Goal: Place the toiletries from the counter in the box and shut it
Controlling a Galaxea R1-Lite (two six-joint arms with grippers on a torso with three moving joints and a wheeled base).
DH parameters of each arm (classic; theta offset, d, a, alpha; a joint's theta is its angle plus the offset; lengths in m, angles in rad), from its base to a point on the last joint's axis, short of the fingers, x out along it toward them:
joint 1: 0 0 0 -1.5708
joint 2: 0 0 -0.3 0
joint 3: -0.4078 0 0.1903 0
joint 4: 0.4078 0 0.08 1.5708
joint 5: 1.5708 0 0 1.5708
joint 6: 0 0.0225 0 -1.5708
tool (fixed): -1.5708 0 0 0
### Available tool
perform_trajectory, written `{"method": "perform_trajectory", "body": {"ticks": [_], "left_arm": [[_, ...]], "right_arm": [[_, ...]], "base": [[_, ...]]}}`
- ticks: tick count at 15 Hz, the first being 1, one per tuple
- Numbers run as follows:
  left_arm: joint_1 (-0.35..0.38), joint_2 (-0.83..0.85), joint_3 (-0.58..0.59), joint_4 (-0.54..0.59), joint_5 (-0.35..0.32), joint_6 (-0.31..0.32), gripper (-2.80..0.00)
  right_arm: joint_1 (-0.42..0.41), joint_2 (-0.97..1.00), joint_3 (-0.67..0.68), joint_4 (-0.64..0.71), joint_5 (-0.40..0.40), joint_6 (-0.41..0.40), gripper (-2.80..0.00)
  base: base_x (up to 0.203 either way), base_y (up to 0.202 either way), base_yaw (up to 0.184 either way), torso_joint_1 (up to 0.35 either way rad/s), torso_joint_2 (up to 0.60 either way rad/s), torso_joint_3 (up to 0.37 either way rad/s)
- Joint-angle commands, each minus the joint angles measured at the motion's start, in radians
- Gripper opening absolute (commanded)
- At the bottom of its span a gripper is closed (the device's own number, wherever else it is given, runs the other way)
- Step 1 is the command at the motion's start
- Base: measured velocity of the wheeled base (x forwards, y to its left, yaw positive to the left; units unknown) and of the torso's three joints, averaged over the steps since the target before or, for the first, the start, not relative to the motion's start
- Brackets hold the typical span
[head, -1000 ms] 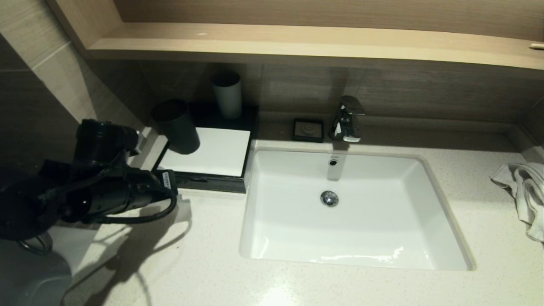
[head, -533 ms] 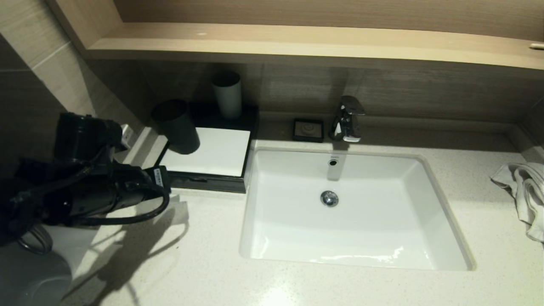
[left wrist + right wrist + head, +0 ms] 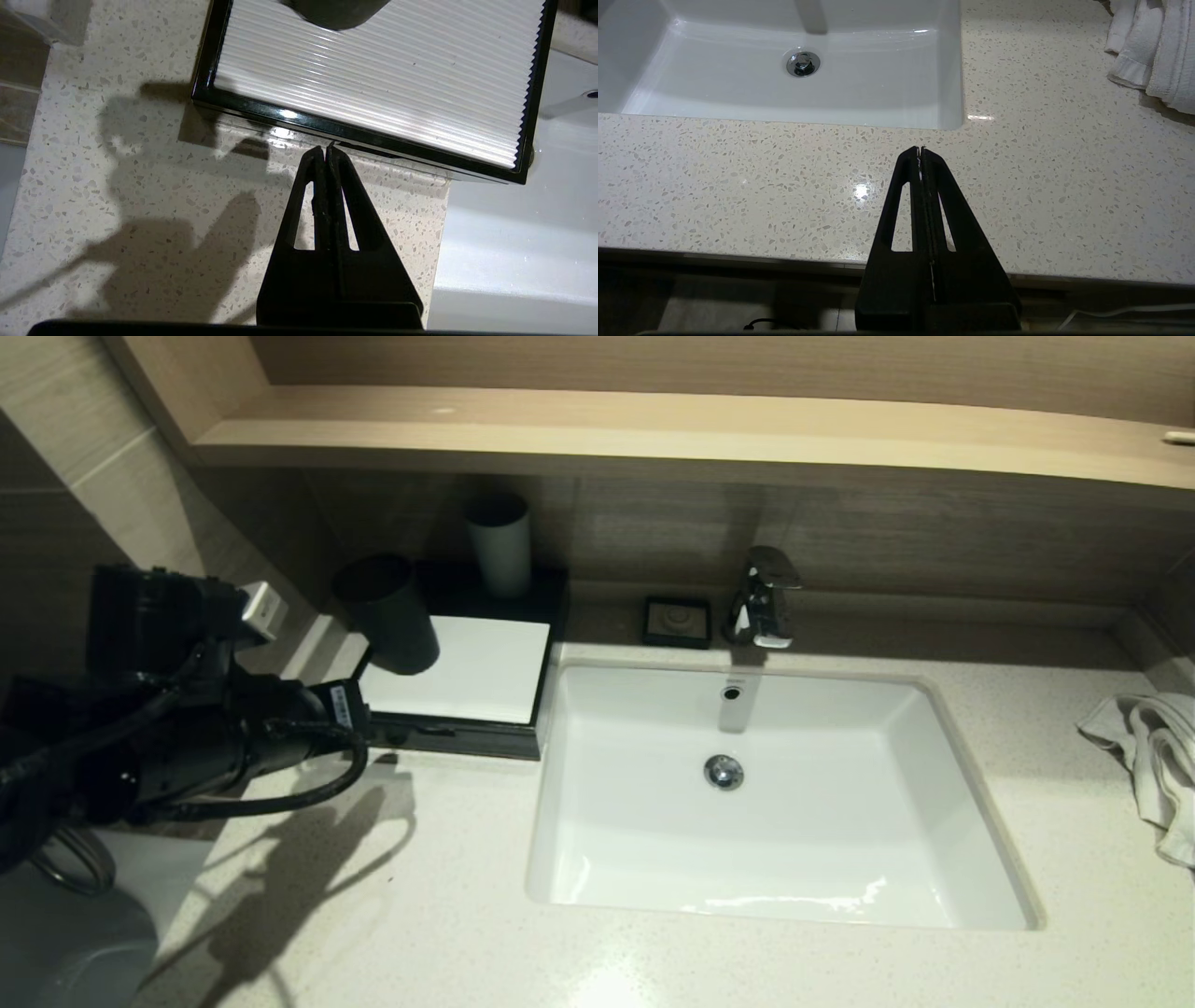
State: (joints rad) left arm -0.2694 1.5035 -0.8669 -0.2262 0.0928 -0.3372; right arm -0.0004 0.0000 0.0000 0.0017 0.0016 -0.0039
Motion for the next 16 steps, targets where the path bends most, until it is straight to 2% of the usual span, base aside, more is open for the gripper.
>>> {"method": "perform_trajectory", "body": {"ticks": [1,3,7,13,14,15,16], "left_arm": [[0.001,-0.003,0.023,-0.045,0.002,-0.001,-2.80],[0.001,-0.004,0.060,-0.119,0.002,0.014,-2.80],[0.002,-0.002,0.132,-0.268,0.002,0.092,-2.80],[0.001,-0.029,0.221,-0.356,0.016,0.123,-2.80],[0.001,-0.028,0.232,-0.375,0.015,0.125,-1.14],[0.001,-0.027,0.241,-0.390,0.015,0.126,0.00],[0.001,-0.026,0.254,-0.406,0.016,0.137,0.00]], "right_arm": [[0.000,0.000,0.000,0.000,0.000,-0.001,-2.80],[0.000,0.000,0.000,0.000,0.000,-0.001,-2.80],[0.000,0.000,0.000,0.000,0.000,-0.001,-2.80],[0.000,0.000,0.000,0.000,0.000,-0.001,-2.80],[0.000,0.000,0.000,0.000,0.000,-0.001,-2.80],[0.000,0.000,0.000,0.000,0.000,-0.001,-2.80],[-0.001,0.000,0.000,0.000,0.000,-0.001,-2.80]], "base": [[0.000,0.000,0.000,0.000,0.00,0.000],[0.000,0.000,0.000,0.000,0.00,0.000],[0.000,0.000,0.000,0.000,0.00,0.000],[0.000,0.000,0.000,0.000,0.00,0.000],[0.000,0.000,0.000,0.000,0.00,0.000],[0.000,0.000,0.000,0.000,0.00,0.000],[0.000,0.000,0.000,0.000,0.00,0.000]]}}
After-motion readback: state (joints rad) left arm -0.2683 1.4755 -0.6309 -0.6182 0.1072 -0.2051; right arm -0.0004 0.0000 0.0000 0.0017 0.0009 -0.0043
